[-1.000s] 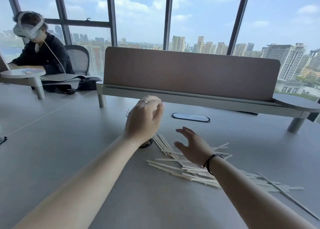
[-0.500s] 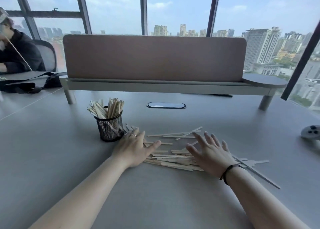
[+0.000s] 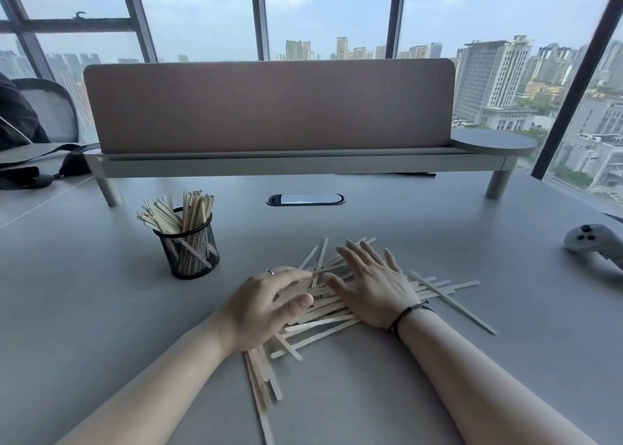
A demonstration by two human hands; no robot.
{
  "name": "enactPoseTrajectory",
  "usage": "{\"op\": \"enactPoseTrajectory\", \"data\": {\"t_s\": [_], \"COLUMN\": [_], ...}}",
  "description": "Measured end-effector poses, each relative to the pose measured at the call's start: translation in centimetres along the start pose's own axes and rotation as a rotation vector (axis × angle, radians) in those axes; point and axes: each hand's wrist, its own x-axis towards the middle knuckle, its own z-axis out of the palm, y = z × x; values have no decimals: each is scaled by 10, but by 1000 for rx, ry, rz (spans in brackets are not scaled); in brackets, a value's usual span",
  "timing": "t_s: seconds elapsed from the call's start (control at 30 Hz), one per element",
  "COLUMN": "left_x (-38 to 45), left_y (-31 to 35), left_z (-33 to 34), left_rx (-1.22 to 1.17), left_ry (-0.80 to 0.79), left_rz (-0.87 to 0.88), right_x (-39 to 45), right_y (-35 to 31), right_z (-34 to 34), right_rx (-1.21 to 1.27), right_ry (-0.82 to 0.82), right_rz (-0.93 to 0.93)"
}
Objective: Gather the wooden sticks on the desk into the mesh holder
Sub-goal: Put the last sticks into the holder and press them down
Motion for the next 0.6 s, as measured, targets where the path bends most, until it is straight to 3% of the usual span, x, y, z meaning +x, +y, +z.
{"op": "enactPoseTrajectory", "data": {"t_s": [0.4, 0.5, 0.6], "left_x": [-36, -40, -38], "left_y": [6, 7, 4], "left_z": [-31, -42, -41], "left_rx": [189, 248, 343], "left_ry": [-377, -542, -577], "left_rz": [-68, -120, -143], "right_x": [12, 17, 23], "right_y": [1, 2, 2], "right_z": [1, 1, 3], "right_rx": [-14, -31, -72], "right_ry": [-48, -25, -38], "right_rz": [-40, -89, -170]}}
